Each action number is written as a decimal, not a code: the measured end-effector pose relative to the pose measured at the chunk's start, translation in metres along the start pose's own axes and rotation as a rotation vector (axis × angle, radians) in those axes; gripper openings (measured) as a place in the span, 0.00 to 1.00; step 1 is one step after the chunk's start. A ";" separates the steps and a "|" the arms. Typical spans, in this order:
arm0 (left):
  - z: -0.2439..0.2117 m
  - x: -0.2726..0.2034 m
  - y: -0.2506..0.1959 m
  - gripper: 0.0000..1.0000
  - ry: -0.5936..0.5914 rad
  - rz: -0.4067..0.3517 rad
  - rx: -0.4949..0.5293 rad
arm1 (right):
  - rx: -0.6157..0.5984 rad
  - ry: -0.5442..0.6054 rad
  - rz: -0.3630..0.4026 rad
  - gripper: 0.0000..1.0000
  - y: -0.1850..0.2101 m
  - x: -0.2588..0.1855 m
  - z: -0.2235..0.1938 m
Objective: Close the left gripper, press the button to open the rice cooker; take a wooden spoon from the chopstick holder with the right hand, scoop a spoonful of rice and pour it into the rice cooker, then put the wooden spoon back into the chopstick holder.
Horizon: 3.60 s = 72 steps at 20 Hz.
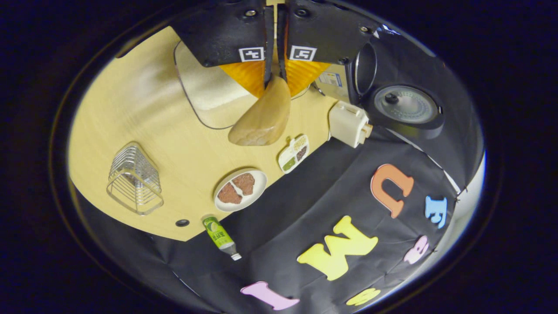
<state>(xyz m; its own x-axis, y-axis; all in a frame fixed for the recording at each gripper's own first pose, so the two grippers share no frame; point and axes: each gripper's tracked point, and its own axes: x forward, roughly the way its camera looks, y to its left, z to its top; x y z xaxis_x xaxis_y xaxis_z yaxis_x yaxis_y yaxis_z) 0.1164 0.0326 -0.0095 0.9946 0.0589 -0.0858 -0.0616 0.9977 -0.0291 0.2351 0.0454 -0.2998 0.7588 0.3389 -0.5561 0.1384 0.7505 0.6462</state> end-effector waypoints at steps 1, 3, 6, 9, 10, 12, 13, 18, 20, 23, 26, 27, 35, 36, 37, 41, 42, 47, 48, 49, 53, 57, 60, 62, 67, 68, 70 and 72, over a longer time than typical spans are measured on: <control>0.001 0.002 -0.004 0.95 -0.002 -0.008 0.000 | 0.017 -0.013 0.010 0.08 0.000 -0.006 0.007; 0.001 0.007 -0.006 0.94 -0.007 -0.016 0.000 | 0.056 -0.036 0.040 0.08 0.004 -0.015 0.020; -0.001 0.009 -0.003 0.95 -0.005 -0.006 0.005 | 0.099 -0.061 0.080 0.08 0.018 -0.029 0.037; -0.004 0.005 0.007 0.95 -0.006 0.023 0.018 | 0.094 -0.064 0.122 0.08 0.048 -0.035 0.048; -0.005 0.004 0.011 0.95 -0.005 0.036 0.021 | 0.072 -0.061 0.147 0.08 0.066 -0.037 0.050; -0.006 -0.002 0.017 0.95 -0.003 0.056 0.015 | 0.038 -0.050 0.213 0.08 0.106 -0.037 0.052; -0.008 -0.004 0.020 0.95 0.002 0.063 0.011 | 0.025 -0.039 0.246 0.08 0.127 -0.036 0.052; -0.024 -0.025 0.041 0.95 0.032 0.136 0.006 | -0.055 0.042 0.392 0.07 0.221 -0.020 0.025; -0.028 -0.036 0.056 0.95 0.037 0.183 0.006 | -0.088 0.090 0.416 0.08 0.244 -0.008 0.006; -0.035 -0.055 0.079 0.95 0.048 0.265 -0.033 | -0.126 0.159 0.430 0.08 0.265 0.009 -0.025; -0.043 -0.073 0.097 0.95 0.058 0.345 -0.060 | -0.217 0.190 0.425 0.08 0.278 0.024 -0.047; -0.045 -0.078 0.101 0.95 0.063 0.367 -0.069 | -0.259 0.191 0.419 0.08 0.280 0.029 -0.053; -0.057 -0.104 0.124 0.95 0.083 0.470 -0.089 | -0.585 0.123 0.413 0.08 0.294 0.045 -0.085; -0.056 -0.105 0.125 0.95 0.082 0.476 -0.090 | -0.610 0.118 0.416 0.08 0.297 0.044 -0.087; -0.056 -0.106 0.127 0.95 0.080 0.482 -0.092 | -0.632 0.115 0.419 0.08 0.299 0.043 -0.090; -0.052 -0.109 0.130 0.95 0.077 0.492 -0.104 | -0.712 0.092 0.420 0.08 0.305 0.042 -0.091; -0.050 -0.109 0.131 0.95 0.073 0.492 -0.107 | -0.736 0.081 0.419 0.08 0.307 0.041 -0.090; -0.051 -0.106 0.131 0.95 0.068 0.482 -0.105 | -0.866 0.010 0.419 0.08 0.316 0.035 -0.085; -0.051 -0.106 0.131 0.95 0.067 0.480 -0.105 | -0.890 -0.003 0.415 0.08 0.318 0.035 -0.085; -0.050 -0.107 0.131 0.95 0.065 0.478 -0.104 | -0.916 -0.017 0.411 0.08 0.319 0.034 -0.084; -0.049 -0.107 0.134 0.95 0.057 0.479 -0.109 | -1.034 -0.080 0.417 0.08 0.330 0.028 -0.081; -0.048 -0.103 0.133 0.95 0.048 0.467 -0.128 | -1.165 -0.149 0.427 0.08 0.341 0.017 -0.082; -0.047 -0.102 0.132 0.95 0.037 0.451 -0.124 | -1.227 -0.184 0.432 0.08 0.348 0.008 -0.083; -0.046 -0.101 0.131 0.95 0.033 0.442 -0.124 | -1.280 -0.219 0.432 0.08 0.352 0.001 -0.082; -0.048 -0.097 0.130 0.95 0.028 0.416 -0.145 | -1.397 -0.277 0.447 0.08 0.362 -0.010 -0.089; -0.049 -0.096 0.130 0.95 0.029 0.411 -0.146 | -1.407 -0.280 0.448 0.08 0.364 -0.013 -0.089; -0.048 -0.095 0.129 0.95 0.025 0.398 -0.144 | -1.411 -0.274 0.449 0.08 0.364 -0.015 -0.090; -0.047 -0.096 0.129 0.95 0.018 0.383 -0.142 | -1.356 -0.259 0.456 0.08 0.363 -0.020 -0.088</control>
<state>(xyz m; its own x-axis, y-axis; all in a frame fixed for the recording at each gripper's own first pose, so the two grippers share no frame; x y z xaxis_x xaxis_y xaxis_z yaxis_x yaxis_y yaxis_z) 0.0092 0.1536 -0.0513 0.8960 0.4231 -0.1349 -0.4392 0.8891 -0.1288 0.2145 0.3609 -0.1003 0.6832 0.6903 -0.2382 -0.7259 0.6063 -0.3248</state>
